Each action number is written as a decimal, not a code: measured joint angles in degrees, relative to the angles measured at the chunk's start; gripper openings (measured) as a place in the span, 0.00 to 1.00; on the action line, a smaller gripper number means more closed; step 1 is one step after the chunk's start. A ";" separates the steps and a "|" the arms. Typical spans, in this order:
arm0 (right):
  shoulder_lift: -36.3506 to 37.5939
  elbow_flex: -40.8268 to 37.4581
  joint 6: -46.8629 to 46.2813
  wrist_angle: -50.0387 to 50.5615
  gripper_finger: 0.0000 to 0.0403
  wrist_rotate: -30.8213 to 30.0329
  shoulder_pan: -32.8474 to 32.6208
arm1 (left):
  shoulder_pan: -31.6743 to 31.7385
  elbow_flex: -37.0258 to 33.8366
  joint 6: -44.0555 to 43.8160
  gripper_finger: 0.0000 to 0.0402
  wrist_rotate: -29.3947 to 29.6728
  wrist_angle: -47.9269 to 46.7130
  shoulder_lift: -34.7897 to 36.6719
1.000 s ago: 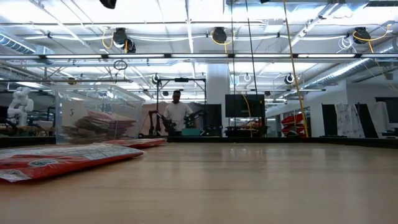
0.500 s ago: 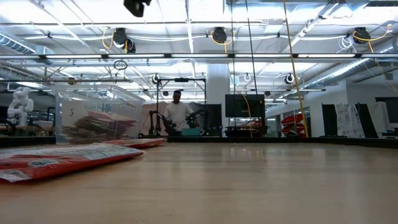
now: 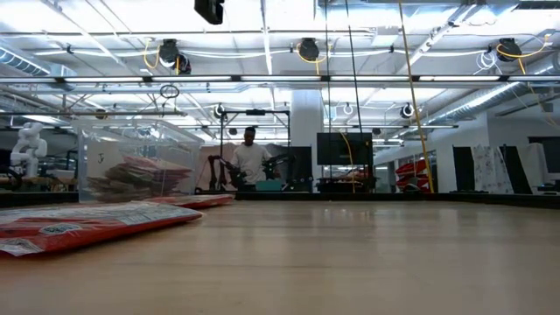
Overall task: Sort popcorn bags into baskets
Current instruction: Put the red popcorn bag into the transparent container
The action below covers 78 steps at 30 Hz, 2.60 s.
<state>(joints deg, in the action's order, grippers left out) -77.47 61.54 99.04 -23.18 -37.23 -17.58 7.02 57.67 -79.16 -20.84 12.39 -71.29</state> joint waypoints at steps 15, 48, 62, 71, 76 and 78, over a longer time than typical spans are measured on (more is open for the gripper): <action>-0.02 0.00 -3.52 2.20 0.09 -0.03 1.33 | 3.35 0.00 1.14 0.07 -6.88 0.55 -0.02; 0.00 -0.04 -91.15 9.17 0.41 -15.28 -1.73 | 20.75 0.02 13.98 0.06 -10.62 -12.17 11.43; 2.32 -0.09 -121.21 18.04 0.38 -14.99 -0.58 | 32.55 0.02 24.49 0.05 -10.56 -22.23 15.23; 4.13 -0.09 -150.39 30.37 0.38 -1.18 3.00 | 39.95 0.02 31.08 0.05 -10.60 -25.16 15.21; 4.11 -0.09 -160.00 36.92 0.38 7.47 4.11 | 44.21 0.02 36.34 0.06 -10.56 -29.36 15.21; 4.07 -0.09 -162.19 38.77 0.38 7.88 4.12 | 45.84 0.02 38.23 0.06 -10.60 -31.06 15.21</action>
<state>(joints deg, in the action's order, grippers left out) -73.41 61.45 -63.15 15.59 -29.35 -13.46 52.86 57.69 -40.93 -31.44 -18.67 -56.07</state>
